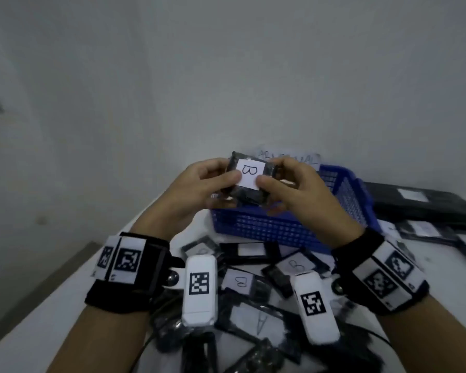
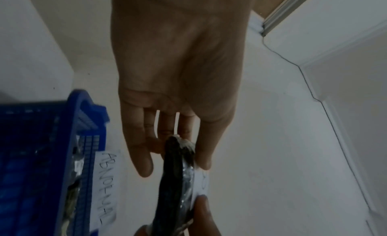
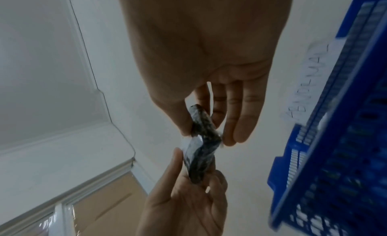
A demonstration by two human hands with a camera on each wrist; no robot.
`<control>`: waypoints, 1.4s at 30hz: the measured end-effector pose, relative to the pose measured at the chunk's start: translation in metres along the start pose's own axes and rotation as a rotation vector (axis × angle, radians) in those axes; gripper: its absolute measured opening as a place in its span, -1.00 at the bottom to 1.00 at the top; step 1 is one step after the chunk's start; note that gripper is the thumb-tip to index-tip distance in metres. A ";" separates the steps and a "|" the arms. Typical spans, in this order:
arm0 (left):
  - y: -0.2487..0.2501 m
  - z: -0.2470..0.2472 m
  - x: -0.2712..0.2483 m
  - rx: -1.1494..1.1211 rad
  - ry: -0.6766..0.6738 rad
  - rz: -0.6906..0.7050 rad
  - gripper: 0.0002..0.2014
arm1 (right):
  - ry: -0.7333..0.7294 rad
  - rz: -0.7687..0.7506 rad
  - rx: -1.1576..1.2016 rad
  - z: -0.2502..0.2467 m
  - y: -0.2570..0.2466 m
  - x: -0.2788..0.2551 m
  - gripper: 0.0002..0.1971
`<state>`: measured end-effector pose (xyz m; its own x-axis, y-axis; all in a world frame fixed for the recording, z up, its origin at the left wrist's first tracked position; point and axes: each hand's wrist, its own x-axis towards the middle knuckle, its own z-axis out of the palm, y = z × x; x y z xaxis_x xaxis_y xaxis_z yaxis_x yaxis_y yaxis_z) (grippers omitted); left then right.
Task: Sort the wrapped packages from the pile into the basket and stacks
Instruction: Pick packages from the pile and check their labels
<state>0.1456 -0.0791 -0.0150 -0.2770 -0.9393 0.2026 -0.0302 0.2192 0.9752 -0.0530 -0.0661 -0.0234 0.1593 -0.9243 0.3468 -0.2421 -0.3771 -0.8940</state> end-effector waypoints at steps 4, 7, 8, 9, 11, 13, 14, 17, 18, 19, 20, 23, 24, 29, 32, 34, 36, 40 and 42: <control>0.002 0.039 0.016 -0.067 -0.027 0.108 -0.82 | 0.099 -0.021 0.017 -0.036 -0.002 -0.011 -0.78; 0.001 0.059 0.022 0.027 -0.070 0.206 -0.79 | 0.128 0.011 0.026 -0.054 -0.001 -0.019 -0.77; 0.000 0.063 0.023 0.057 -0.085 0.224 -0.79 | 0.136 0.019 0.017 -0.058 0.000 -0.022 -0.77; 0.000 0.066 0.023 0.085 -0.094 0.234 -0.80 | 0.144 0.020 0.001 -0.060 0.001 -0.025 -0.76; 0.000 0.069 0.025 0.125 -0.099 0.237 -0.80 | 0.180 -0.018 -0.054 -0.064 0.003 -0.028 -0.76; -0.002 0.072 0.027 0.168 -0.099 0.239 -0.79 | 0.234 -0.071 -0.132 -0.066 0.005 -0.030 -0.75; -0.003 0.073 0.028 0.211 -0.090 0.255 -0.79 | 0.259 -0.090 -0.166 -0.067 0.006 -0.029 -0.76; -0.004 0.076 0.031 0.311 -0.056 0.310 -0.80 | 0.309 -0.121 -0.238 -0.067 0.011 -0.027 -0.79; -0.004 0.076 0.031 0.294 -0.053 0.319 -0.80 | 0.309 -0.131 -0.242 -0.066 0.011 -0.027 -0.79; -0.004 0.075 0.031 0.265 -0.060 0.328 -0.80 | 0.300 -0.135 -0.221 -0.067 0.010 -0.027 -0.79; -0.003 0.073 0.031 0.244 -0.066 0.347 -0.80 | 0.274 -0.124 -0.173 -0.067 0.008 -0.027 -0.78; 0.000 0.069 0.030 0.269 -0.067 0.433 -0.83 | 0.114 0.030 0.047 -0.069 0.001 -0.030 -0.70; 0.001 0.068 0.030 0.298 -0.066 0.457 -0.83 | 0.076 0.092 0.095 -0.068 0.000 -0.030 -0.68; -0.003 0.064 0.032 0.345 -0.077 0.491 -0.79 | 0.136 0.096 0.167 -0.065 0.006 -0.027 -0.68; -0.005 0.062 0.032 0.283 -0.141 0.441 -0.76 | 0.248 -0.004 0.133 -0.064 0.011 -0.024 -0.80; -0.004 0.061 0.032 0.164 -0.173 0.299 -0.72 | 0.255 -0.043 0.134 -0.063 0.013 -0.024 -0.77; -0.004 0.061 0.032 0.096 -0.165 0.162 -0.62 | 0.217 -0.082 0.155 -0.064 0.014 -0.025 -0.67; -0.004 0.063 0.032 0.050 -0.157 0.171 -0.76 | 0.118 -0.107 0.171 -0.067 0.011 -0.031 -0.41; -0.004 0.064 0.033 0.045 -0.157 0.190 -0.80 | 0.120 -0.051 0.234 -0.068 0.009 -0.031 -0.45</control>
<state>0.0752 -0.0942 -0.0182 -0.4276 -0.8281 0.3625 -0.0049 0.4031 0.9151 -0.1251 -0.0450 -0.0232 0.0474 -0.9102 0.4114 -0.0062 -0.4121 -0.9111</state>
